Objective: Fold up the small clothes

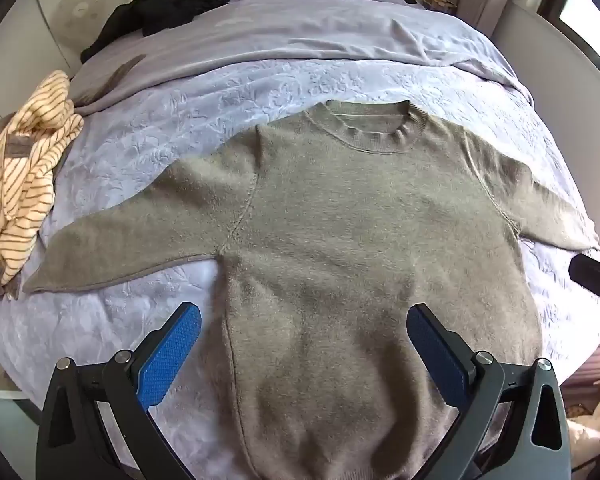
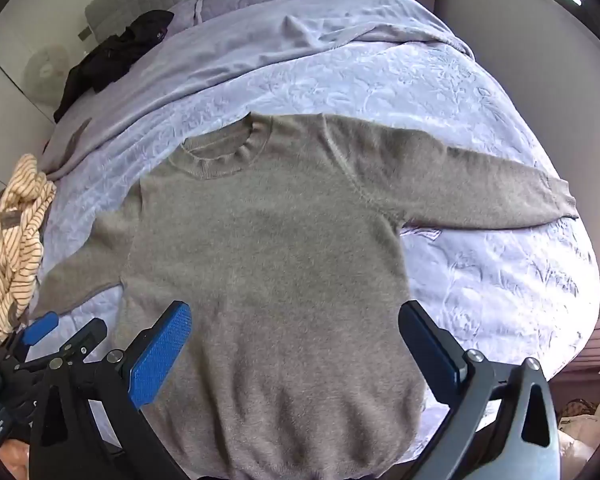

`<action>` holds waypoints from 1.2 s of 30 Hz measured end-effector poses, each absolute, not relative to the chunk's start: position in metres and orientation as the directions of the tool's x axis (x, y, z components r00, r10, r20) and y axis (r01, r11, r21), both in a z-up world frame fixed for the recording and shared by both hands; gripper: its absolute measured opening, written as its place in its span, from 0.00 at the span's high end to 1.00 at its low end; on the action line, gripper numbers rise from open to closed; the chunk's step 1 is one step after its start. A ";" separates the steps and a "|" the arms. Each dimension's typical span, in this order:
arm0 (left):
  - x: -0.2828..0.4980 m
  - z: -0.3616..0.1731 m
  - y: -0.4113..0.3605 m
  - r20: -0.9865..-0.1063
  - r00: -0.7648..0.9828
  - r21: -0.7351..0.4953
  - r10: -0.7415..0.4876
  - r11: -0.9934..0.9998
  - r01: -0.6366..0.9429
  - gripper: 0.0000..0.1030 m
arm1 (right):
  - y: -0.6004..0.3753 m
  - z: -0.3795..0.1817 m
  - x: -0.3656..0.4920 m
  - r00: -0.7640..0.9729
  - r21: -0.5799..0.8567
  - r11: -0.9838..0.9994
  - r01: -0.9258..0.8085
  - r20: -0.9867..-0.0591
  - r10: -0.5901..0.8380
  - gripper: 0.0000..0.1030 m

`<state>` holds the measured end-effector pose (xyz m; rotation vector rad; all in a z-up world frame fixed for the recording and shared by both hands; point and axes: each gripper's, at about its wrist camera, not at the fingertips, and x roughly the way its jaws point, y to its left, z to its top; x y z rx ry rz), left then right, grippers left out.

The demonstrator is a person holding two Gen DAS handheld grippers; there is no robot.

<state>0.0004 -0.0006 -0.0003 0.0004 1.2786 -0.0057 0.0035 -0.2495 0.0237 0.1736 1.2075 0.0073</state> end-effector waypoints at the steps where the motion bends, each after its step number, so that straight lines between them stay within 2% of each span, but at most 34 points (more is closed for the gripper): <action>1: 0.001 -0.001 -0.001 -0.959 0.284 0.000 -0.006 1.000 0.020 0.00 | -0.249 0.023 0.005 0.352 0.135 0.987 0.086 -0.931 0.097 0.00; 3: 0.006 -0.005 0.000 -0.965 0.260 -0.012 -0.024 0.999 0.047 0.00 | -0.248 0.021 0.009 0.339 0.132 0.988 0.081 -0.936 0.097 0.00; 5: -0.002 0.000 -0.006 -0.954 0.300 0.018 0.006 0.999 0.037 0.00 | -0.252 0.026 0.005 0.396 0.163 0.983 0.080 -0.910 0.118 0.00; 9: -0.012 0.014 -0.011 -0.934 0.355 0.039 0.026 0.999 0.028 0.00 | -0.252 0.031 0.005 0.402 0.168 0.983 0.075 -0.907 0.124 0.00; 15: -0.013 0.028 -0.008 -0.924 0.383 -0.006 0.001 1.000 -0.018 0.00 | -0.245 0.029 0.006 0.401 0.158 0.984 0.080 -0.909 0.113 0.00; 24: -0.013 0.043 -0.007 -0.912 0.410 -0.023 -0.021 1.000 0.000 0.00 | -0.239 0.030 0.000 0.424 0.242 0.970 0.019 -0.881 0.212 0.00; 28: -0.012 0.045 -0.007 -0.915 0.399 -0.063 -0.064 0.998 0.015 0.00 | -0.236 0.033 -0.002 0.426 0.190 0.981 0.026 -0.890 0.162 0.00; 36: -0.010 0.045 -0.004 -0.917 0.398 0.010 0.018 1.000 -0.023 0.00 | -0.248 0.030 -0.001 0.400 0.173 0.981 0.083 -0.908 0.126 0.00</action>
